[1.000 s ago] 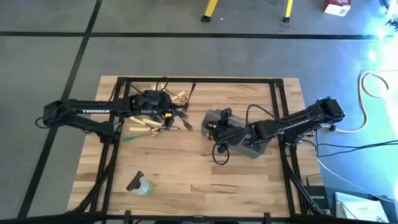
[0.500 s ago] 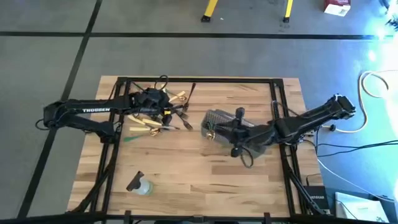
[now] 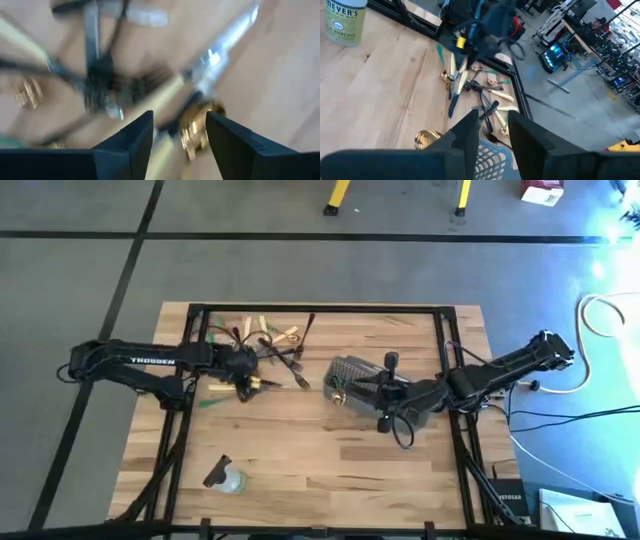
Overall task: Sort silverware
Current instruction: Put the gold spoon into the cutlery rack
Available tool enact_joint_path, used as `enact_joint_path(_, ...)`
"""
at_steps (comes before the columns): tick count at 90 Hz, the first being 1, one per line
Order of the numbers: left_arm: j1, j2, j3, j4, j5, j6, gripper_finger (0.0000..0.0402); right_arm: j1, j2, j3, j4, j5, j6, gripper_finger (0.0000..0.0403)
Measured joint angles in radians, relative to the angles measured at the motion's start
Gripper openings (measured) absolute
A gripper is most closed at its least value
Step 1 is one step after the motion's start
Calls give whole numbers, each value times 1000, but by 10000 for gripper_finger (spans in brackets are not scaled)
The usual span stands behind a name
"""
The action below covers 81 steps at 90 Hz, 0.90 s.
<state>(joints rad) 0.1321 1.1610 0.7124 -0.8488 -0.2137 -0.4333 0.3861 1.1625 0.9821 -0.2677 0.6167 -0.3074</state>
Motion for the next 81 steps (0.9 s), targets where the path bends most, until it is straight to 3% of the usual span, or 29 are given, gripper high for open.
enact_joint_path(13, -111, 0, -2, -105, -6, -156, 166, 0, 0, 0, -36, -5, 35, 88)
enact_joint_path(31, -170, 3, -72, -90, -22, -260, 166, 0, 0, 0, -44, -20, 38, 88)
enact_joint_path(81, -163, 7, -231, 64, -23, -214, 166, 0, 0, 0, -42, -27, 49, 88)
